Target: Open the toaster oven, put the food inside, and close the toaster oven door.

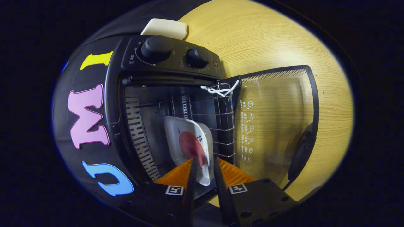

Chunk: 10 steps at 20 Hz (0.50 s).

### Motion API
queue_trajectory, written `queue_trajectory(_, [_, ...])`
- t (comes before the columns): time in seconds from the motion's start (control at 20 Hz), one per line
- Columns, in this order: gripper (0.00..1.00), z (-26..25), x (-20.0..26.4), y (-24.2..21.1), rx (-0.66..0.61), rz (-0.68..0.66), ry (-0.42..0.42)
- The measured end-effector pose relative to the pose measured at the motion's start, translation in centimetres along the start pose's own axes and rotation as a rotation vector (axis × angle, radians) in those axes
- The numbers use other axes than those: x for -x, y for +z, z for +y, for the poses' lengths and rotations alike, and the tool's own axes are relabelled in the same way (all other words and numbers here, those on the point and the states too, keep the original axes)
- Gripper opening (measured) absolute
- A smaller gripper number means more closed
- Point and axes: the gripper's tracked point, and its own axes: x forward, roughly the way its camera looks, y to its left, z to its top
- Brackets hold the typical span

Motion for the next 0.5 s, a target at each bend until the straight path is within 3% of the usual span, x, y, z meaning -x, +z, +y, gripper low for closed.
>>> queue_trajectory(0.05, [0.58, -0.1, 0.6, -0.3, 0.013, 0.023, 0.003])
queue_trajectory(0.1, [0.7, -0.4, 1.2, -0.4, 0.047, 0.038, -0.001])
queue_trajectory(0.15, [0.96, -1.3, 2.2, -0.3, 0.107, 0.062, -0.017])
queue_trajectory(0.25, [0.99, -3.0, 4.1, -0.2, 0.309, 0.099, -0.043])
queue_trajectory(0.5, [0.98, -4.9, 8.3, 1.3, 0.825, 0.148, 0.036])
